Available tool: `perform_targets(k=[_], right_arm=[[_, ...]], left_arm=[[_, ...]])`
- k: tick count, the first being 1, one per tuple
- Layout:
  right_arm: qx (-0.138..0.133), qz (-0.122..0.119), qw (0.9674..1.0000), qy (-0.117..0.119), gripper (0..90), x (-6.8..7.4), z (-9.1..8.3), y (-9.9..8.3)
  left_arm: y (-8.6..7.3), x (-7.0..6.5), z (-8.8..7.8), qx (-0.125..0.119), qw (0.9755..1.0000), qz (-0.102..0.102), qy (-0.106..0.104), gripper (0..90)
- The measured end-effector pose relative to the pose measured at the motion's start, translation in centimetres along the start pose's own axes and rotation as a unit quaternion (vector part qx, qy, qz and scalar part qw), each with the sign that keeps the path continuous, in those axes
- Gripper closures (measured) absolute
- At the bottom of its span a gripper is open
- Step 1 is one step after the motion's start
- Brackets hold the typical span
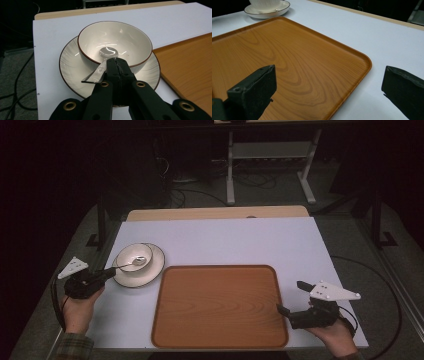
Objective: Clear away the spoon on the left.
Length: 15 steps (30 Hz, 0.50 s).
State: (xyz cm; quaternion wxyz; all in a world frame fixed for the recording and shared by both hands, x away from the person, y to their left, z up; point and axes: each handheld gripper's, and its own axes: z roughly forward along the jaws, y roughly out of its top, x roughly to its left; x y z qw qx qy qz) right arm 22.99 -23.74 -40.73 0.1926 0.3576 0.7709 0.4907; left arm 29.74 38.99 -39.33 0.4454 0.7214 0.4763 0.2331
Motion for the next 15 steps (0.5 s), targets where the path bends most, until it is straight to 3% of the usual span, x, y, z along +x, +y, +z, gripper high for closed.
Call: perform_targets(k=[7,15], right_arm=[[-0.002,0.0,1.0,0.003,0.0,0.0,0.0,-0.1],[-0.006,0.007,0.9999,-0.006,0.0,-0.2,-0.4,-0.2]], left_arm=[[0.4,0.2,0.7,0.0,0.9999,-0.001,0.015,89.9],[0.7,0.9,1.4,-0.003,0.9999,0.001,0.015,89.9]])
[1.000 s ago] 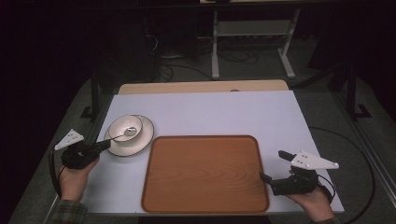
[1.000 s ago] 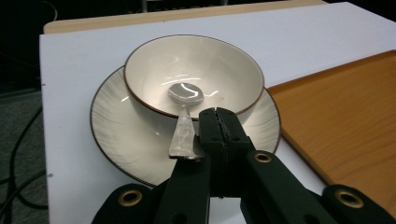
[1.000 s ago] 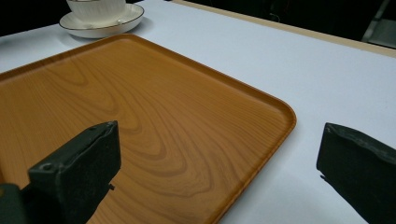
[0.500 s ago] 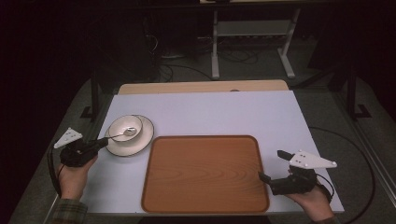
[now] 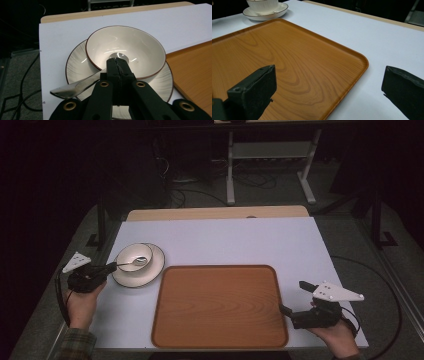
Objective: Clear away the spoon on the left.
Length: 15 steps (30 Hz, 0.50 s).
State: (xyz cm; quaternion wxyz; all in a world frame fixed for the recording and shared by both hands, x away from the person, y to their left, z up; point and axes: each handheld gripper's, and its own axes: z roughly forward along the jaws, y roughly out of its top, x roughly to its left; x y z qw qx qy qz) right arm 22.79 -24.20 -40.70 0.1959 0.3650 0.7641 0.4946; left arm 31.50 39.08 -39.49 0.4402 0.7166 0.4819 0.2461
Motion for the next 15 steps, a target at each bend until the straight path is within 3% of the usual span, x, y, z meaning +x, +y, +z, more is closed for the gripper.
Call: perform_targets(k=[8,15], right_arm=[[0.005,-0.002,1.0,-0.006,0.0,0.0,0.1,0.0],[0.009,-0.003,0.9999,-0.005,0.0,0.0,0.3,-0.1]], left_arm=[[-0.1,1.8,0.2,-0.012,0.9997,-0.018,0.008,89.9],[-0.1,2.6,0.1,-0.018,0.9995,-0.024,0.011,89.9]])
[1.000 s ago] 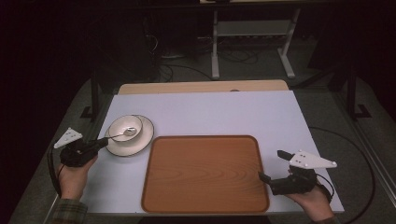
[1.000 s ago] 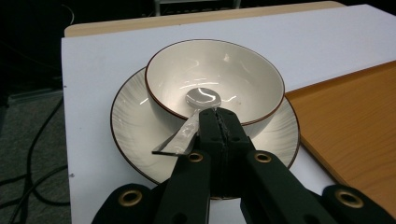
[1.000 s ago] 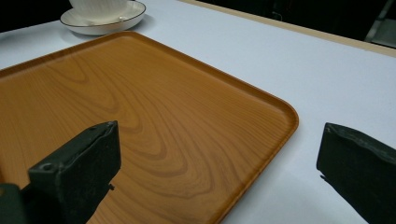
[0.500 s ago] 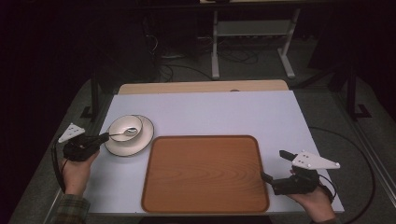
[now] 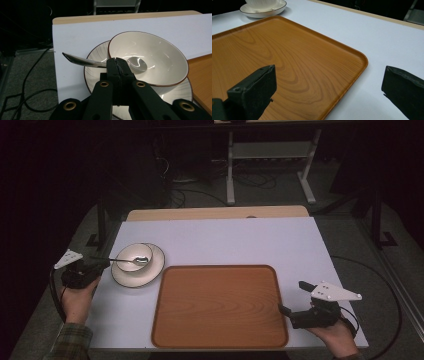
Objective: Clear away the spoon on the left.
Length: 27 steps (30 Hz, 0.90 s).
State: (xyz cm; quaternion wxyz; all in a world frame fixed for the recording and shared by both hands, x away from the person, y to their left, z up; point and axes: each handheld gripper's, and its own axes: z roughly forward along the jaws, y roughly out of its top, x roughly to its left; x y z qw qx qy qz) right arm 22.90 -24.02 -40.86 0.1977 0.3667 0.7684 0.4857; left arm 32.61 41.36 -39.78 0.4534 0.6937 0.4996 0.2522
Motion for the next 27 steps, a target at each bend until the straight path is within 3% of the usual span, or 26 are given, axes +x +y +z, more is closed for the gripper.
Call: perform_targets(k=[27], right_arm=[[0.002,0.002,1.0,0.0,0.0,-0.2,0.2,0.0]], left_arm=[[1.4,1.0,2.0,-0.008,0.9997,-0.012,0.017,89.8]])
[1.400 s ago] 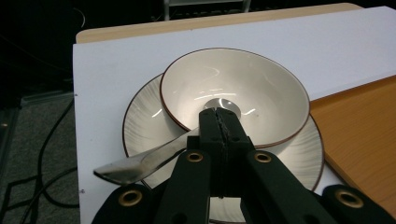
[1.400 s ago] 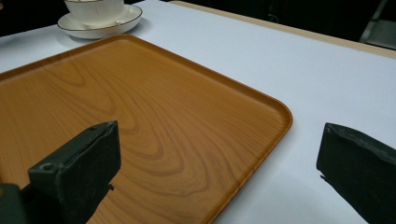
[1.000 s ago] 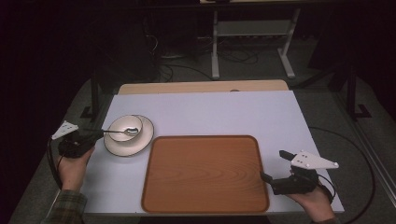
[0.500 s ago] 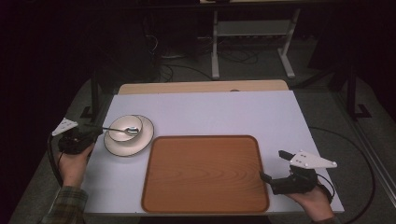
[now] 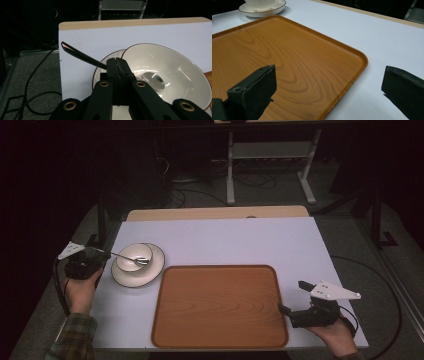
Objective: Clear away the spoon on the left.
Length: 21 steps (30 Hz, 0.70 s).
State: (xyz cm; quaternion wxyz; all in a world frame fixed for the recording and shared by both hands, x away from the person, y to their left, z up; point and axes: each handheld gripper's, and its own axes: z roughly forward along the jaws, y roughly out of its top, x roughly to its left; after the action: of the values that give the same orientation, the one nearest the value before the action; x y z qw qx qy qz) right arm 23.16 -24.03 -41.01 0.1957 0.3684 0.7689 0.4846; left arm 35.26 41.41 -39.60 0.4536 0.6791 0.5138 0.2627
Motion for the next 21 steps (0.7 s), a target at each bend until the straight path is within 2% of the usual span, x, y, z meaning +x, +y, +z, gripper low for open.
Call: perform_targets(k=[5,8,12,21], right_arm=[[0.001,-0.001,1.0,0.001,0.0,0.0,0.1,0.0],[0.001,0.0,1.0,0.0,0.0,0.0,0.0,0.0],[-0.001,0.002,1.0,0.0,0.0,0.0,0.0,0.0],[0.0,0.002,1.0,0.0,0.0,0.0,0.1,0.0]], left_arm=[[0.3,0.0,0.5,-0.001,1.0,-0.001,0.002,89.8],[0.4,-0.2,0.9,0.004,0.9999,0.006,0.006,89.8],[0.6,-0.2,1.5,0.0,1.0,-0.001,0.005,89.8],[0.9,-0.5,2.7,0.001,1.0,0.001,0.005,89.9]])
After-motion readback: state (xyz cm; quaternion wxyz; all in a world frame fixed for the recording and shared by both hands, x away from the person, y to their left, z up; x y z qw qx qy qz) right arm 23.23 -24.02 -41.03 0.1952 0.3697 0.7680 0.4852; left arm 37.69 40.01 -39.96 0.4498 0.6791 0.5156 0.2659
